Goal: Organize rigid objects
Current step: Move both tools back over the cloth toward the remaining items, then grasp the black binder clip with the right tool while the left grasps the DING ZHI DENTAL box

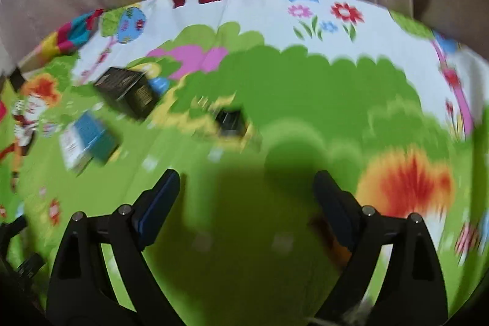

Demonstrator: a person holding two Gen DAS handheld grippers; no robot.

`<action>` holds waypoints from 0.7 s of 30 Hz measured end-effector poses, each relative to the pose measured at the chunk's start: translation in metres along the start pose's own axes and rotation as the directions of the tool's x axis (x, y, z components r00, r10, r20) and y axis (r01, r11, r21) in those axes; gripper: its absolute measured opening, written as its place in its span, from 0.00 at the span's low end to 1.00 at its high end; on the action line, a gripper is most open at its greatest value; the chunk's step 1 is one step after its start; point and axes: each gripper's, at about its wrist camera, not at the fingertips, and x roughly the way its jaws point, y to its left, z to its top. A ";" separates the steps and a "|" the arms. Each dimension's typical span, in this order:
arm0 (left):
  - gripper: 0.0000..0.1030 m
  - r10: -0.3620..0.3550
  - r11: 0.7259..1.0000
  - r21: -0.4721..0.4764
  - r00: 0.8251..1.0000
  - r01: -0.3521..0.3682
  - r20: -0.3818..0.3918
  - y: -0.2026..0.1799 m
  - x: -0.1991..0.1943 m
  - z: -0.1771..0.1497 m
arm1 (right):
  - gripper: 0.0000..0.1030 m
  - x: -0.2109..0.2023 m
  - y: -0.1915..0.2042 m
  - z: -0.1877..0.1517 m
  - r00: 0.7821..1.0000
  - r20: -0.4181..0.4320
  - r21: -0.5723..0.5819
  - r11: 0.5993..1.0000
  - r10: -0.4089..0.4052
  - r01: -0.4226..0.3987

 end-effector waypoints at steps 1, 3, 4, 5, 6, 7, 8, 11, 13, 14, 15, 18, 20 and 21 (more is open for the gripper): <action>1.00 -0.004 1.000 -0.003 1.000 0.004 0.001 0.001 0.000 0.001 | 0.89 0.006 0.001 0.005 1.000 -0.003 -0.017 1.000 -0.003 0.003; 1.00 -0.027 0.999 -0.025 1.000 0.027 0.011 0.004 0.000 0.002 | 0.91 0.011 0.002 0.013 0.999 0.001 -0.019 0.999 0.039 -0.039; 1.00 -0.038 0.999 -0.037 0.999 0.039 0.017 0.006 0.000 0.002 | 0.92 0.012 0.002 0.015 0.998 0.003 -0.007 0.998 0.059 -0.059; 1.00 -0.047 0.998 -0.051 0.999 0.048 0.023 0.009 0.000 0.003 | 0.93 0.013 0.002 0.017 0.996 0.008 0.011 0.996 0.085 -0.085; 1.00 -0.045 0.997 -0.054 0.999 0.046 0.023 0.008 0.001 0.004 | 0.93 0.014 0.004 0.019 0.994 0.014 0.020 0.994 0.107 -0.107; 1.00 -0.038 0.998 -0.051 0.999 0.039 0.021 0.006 0.001 0.004 | 0.93 0.016 0.005 0.021 0.993 0.017 0.020 0.993 0.113 -0.113; 1.00 -0.026 0.999 -0.043 1.000 0.026 0.017 0.004 0.002 0.004 | 0.93 0.018 0.007 0.022 0.994 0.021 0.015 0.994 0.110 -0.111; 1.00 0.002 1.000 -0.022 1.000 -0.002 0.005 0.000 0.004 0.004 | 0.29 0.017 0.017 0.021 0.999 0.031 -0.045 0.999 -0.015 0.016; 1.00 0.004 1.000 -0.020 1.000 -0.004 0.004 0.001 0.004 0.004 | 0.02 0.003 0.018 0.005 0.999 0.016 -0.048 0.998 0.044 -0.043; 1.00 0.008 1.000 -0.017 1.000 -0.008 0.003 0.000 0.005 0.004 | 0.02 -0.004 0.017 -0.003 0.997 0.018 -0.036 0.997 0.072 -0.071; 1.00 0.018 1.000 -0.009 1.000 -0.018 -0.001 -0.001 0.005 0.004 | 0.02 -0.014 0.016 -0.017 0.996 0.019 -0.036 0.996 0.084 -0.084; 1.00 0.079 0.996 0.037 0.997 -0.078 -0.022 -0.011 0.009 0.004 | 0.02 -0.043 0.014 -0.054 0.995 0.022 -0.052 0.994 0.095 -0.094; 1.00 0.086 0.996 0.023 0.996 -0.086 -0.022 -0.011 0.008 0.003 | 0.02 -0.054 0.013 -0.068 0.993 0.017 -0.070 0.991 0.117 -0.116; 1.00 0.088 0.996 0.021 0.996 -0.088 -0.021 -0.011 0.008 0.003 | 0.02 -0.055 0.011 -0.069 0.993 0.012 -0.072 0.990 0.121 -0.120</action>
